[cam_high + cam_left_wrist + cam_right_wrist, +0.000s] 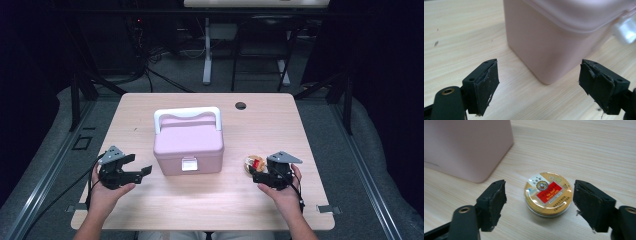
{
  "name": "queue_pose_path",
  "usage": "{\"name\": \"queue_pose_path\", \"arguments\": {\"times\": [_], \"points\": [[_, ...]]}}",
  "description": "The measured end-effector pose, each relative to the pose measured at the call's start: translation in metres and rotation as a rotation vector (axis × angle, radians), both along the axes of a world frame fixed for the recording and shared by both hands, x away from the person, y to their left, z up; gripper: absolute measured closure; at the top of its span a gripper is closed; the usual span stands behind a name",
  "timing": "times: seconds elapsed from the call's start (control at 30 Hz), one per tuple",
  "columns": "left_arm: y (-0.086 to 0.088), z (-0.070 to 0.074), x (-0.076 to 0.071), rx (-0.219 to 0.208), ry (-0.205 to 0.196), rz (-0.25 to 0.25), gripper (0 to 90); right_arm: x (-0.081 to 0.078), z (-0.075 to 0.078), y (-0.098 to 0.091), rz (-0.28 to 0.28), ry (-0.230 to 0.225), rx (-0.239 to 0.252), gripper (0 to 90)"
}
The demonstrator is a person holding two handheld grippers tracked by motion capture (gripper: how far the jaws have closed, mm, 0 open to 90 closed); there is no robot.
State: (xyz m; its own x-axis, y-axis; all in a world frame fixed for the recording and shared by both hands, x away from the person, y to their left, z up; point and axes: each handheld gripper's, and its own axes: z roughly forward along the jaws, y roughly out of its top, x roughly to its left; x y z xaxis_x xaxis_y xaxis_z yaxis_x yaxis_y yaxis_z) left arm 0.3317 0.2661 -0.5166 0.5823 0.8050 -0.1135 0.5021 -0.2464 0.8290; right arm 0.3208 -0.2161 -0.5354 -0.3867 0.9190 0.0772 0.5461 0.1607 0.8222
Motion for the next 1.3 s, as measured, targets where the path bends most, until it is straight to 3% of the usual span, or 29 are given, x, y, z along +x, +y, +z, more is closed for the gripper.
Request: {"name": "queue_pose_path", "arguments": {"times": [0.03, 0.1, 0.13, 0.27, 0.33, 0.5, 0.57, 0.63, 0.87, 1.03, 1.3], "points": [[0.002, -0.004, 0.002, -0.009, 0.002, 0.004, 18.9, 0.001, -0.006, 0.000, 0.004, 0.002, -0.029, 27.9], [0.003, -0.006, 0.003, -0.010, 0.004, 0.000, 22.6, 0.000, -0.007, 0.001, 0.000, 0.002, -0.030, 28.4], [0.002, -0.008, 0.002, -0.007, -0.012, 0.010, 29.6, 0.001, -0.009, 0.002, 0.000, 0.000, -0.033, 31.6], [-0.004, -0.009, -0.004, -0.001, -0.052, 0.009, 34.6, -0.002, -0.010, 0.010, 0.027, -0.009, -0.055, 39.1], [-0.005, -0.009, -0.006, -0.014, -0.074, 0.013, 36.3, -0.003, -0.011, 0.014, 0.042, -0.012, -0.068, 38.3], [-0.004, -0.011, -0.008, -0.023, -0.057, 0.012, 37.3, -0.004, -0.011, 0.017, 0.050, -0.013, -0.066, 41.4], [-0.005, -0.013, -0.009, -0.009, -0.024, 0.016, 39.9, -0.003, -0.009, 0.017, 0.057, -0.018, -0.056, 42.5], [-0.006, -0.014, -0.009, -0.029, -0.002, 0.007, 41.0, -0.003, -0.008, 0.016, 0.064, -0.028, -0.047, 43.6], [-0.010, -0.018, -0.006, 0.000, 0.014, 0.043, 46.0, -0.002, -0.010, 0.016, 0.085, 0.016, -0.029, 48.7], [-0.007, -0.020, -0.005, -0.019, 0.025, 0.076, 47.9, -0.002, -0.010, 0.017, 0.085, 0.010, -0.020, 48.9], [-0.006, -0.016, -0.003, 0.007, 0.033, 0.118, 52.0, -0.001, -0.010, 0.021, 0.087, 0.014, -0.029, 48.9]]}}
